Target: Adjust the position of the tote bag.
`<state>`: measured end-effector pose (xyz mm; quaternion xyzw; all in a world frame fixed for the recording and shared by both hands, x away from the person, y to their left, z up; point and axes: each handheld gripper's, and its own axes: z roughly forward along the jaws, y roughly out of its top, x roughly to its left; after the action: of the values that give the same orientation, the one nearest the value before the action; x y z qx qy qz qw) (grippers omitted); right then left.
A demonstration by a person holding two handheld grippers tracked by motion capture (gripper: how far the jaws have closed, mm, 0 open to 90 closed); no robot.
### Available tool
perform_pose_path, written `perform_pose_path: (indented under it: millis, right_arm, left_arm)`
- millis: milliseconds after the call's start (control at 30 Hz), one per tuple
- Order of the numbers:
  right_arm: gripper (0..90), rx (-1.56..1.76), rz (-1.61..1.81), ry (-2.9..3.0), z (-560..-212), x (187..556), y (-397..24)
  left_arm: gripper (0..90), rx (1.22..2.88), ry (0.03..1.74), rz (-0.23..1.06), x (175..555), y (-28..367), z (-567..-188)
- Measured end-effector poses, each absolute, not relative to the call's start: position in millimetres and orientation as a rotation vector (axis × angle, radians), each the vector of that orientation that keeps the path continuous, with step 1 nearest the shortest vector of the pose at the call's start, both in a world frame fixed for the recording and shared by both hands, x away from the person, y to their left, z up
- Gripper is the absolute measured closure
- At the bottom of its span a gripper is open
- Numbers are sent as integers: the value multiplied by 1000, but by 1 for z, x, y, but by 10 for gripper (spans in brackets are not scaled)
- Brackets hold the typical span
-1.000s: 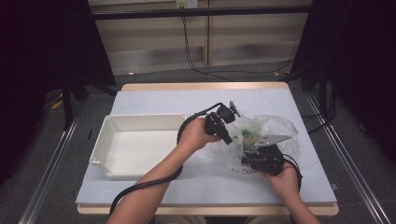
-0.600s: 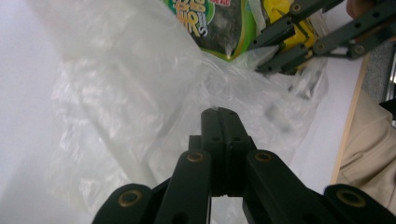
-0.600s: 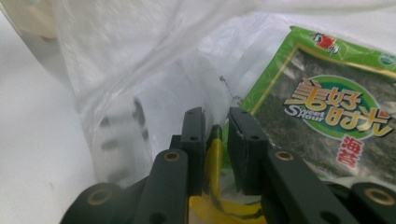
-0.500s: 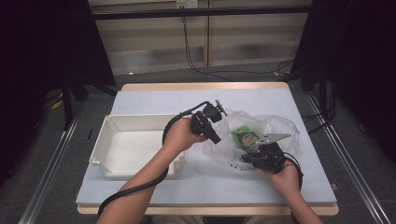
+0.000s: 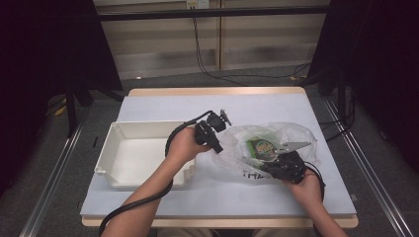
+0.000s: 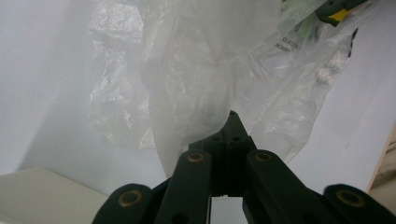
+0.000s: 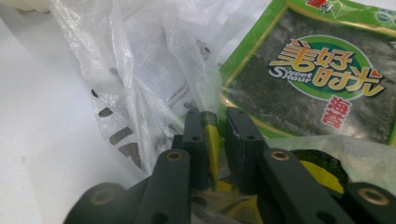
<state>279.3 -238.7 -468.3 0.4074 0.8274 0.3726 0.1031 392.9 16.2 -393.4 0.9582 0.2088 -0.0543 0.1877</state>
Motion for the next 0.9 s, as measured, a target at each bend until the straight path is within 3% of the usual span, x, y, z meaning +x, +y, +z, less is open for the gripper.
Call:
perform_pose_path:
  millis: [500,900]
  right_arm:
    - [745,1205,1139,2355,-430,287,-273]
    - [747,1360,1034,2244,-435,320,-318]
  left_arm:
    - [900,2741,551,-160,395,15,-398]
    - [900,2743,555,-174,399,13,-397]
